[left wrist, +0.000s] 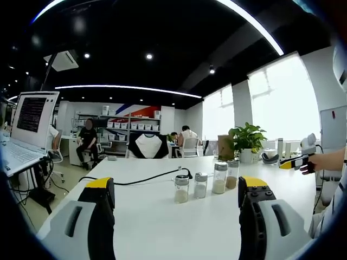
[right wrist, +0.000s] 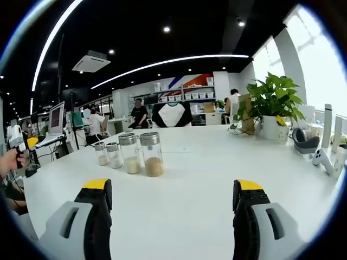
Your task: Rotate the seasoning bottle until the label or dispensing opening points toward the visible target arrow and the bottle remains upright within the marked orientation range
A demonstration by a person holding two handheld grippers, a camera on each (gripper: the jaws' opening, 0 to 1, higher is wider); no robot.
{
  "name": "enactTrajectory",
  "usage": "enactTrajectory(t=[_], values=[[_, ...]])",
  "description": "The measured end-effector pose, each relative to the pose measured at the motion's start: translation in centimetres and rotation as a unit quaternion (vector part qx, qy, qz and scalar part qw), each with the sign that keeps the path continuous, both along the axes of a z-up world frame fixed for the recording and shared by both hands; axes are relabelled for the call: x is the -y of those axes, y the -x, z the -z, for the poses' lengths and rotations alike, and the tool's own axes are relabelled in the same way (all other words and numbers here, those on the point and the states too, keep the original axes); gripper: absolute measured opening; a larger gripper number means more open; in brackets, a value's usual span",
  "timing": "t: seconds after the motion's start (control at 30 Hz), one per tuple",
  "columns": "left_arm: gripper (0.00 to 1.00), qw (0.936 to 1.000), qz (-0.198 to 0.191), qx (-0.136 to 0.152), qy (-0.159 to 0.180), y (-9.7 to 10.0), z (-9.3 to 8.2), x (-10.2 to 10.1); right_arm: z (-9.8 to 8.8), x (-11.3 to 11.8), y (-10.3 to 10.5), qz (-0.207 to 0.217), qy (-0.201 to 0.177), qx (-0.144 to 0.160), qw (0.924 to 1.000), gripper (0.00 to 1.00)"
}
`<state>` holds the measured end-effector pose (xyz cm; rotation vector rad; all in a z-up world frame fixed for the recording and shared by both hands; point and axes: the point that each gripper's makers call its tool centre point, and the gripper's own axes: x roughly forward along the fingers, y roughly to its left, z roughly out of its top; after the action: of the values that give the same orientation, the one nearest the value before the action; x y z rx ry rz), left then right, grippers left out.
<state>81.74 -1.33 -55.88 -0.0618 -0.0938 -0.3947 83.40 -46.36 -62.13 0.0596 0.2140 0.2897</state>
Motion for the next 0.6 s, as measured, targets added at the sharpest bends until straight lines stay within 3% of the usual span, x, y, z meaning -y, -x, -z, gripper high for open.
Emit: enactTrajectory(t=[0.33, 0.6], values=[[1.0, 0.9999, -0.001, 0.009, -0.005, 0.2, -0.4, -0.2, 0.5, -0.1, -0.2, -0.003, 0.001, -0.01, 0.9999, 0.89], [1.0, 1.0, -0.005, -0.001, -0.008, 0.3, 0.3, -0.6, 0.1, -0.8, -1.0, -0.008, 0.003, -0.005, 0.9999, 0.88]])
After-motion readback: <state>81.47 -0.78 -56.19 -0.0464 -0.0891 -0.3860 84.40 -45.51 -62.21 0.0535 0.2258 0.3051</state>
